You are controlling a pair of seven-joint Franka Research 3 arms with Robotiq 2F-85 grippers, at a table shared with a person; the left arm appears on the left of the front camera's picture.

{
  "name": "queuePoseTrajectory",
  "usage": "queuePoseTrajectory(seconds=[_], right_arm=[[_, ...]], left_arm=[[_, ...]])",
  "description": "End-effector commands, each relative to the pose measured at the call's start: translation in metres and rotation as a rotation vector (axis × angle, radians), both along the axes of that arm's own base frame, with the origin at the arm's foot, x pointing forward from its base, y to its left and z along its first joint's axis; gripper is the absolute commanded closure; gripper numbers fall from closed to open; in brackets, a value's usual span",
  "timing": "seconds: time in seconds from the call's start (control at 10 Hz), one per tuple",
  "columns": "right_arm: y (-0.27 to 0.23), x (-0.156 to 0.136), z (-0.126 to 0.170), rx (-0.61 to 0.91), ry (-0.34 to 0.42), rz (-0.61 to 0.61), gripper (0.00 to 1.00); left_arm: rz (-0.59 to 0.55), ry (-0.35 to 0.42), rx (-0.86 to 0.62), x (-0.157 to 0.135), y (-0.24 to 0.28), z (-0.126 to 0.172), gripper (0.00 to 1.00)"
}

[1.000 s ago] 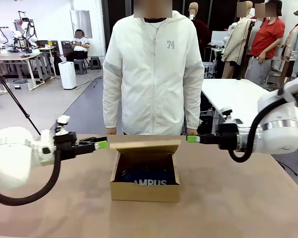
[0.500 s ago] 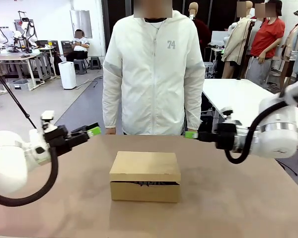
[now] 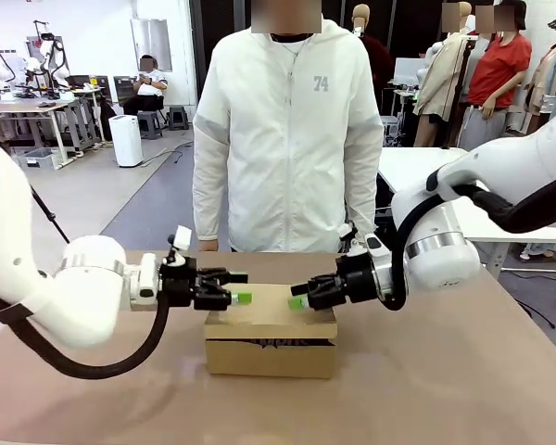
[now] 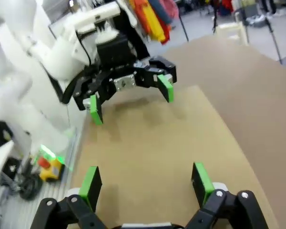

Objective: Pack the items into the box.
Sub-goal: Close the Mailer Box.

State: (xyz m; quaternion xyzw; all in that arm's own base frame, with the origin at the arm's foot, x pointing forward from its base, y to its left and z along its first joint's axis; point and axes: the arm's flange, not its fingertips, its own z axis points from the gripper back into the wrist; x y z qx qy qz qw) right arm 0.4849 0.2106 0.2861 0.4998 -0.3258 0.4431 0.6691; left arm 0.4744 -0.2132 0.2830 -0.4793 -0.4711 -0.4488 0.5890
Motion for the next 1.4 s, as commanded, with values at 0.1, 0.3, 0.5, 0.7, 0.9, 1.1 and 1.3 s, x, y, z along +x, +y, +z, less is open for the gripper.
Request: queuePoseTrajectory(seconds=[0.1,0.3,0.5,0.7,0.9,1.1,1.3], right_arm=[[-0.007,-0.012,-0.011,-0.047,-0.128,0.045,0.00],[-0.005,-0.018,-0.023,-0.092,-0.218,0.039,0.00],[-0.004,-0.016,-0.030,-0.091,-0.280,-0.027,0.00],[-0.002,-0.014,-0.034,-0.116,-0.276,-0.045,0.00],[-0.011,-0.013,-0.007,-0.011,-0.318,-0.060,0.00],[-0.032,-0.003,0.047,0.117,-0.119,-0.125,0.00],[-0.076,0.009,0.096,0.009,0.285,-0.262,0.00]], left_arm=[[-0.007,-0.053,0.131,0.007,-0.005,-0.023,0.00],[-0.043,-0.048,0.151,0.005,-0.007,-0.029,0.00],[-0.037,-0.057,0.177,0.003,-0.002,-0.029,0.00],[-0.027,-0.076,0.157,0.000,0.005,-0.025,0.00],[-0.016,-0.105,0.112,-0.007,0.017,0.004,0.00],[0.036,0.006,0.033,-0.017,0.039,0.057,0.00],[0.172,0.281,0.046,-0.020,0.082,0.103,0.00]])
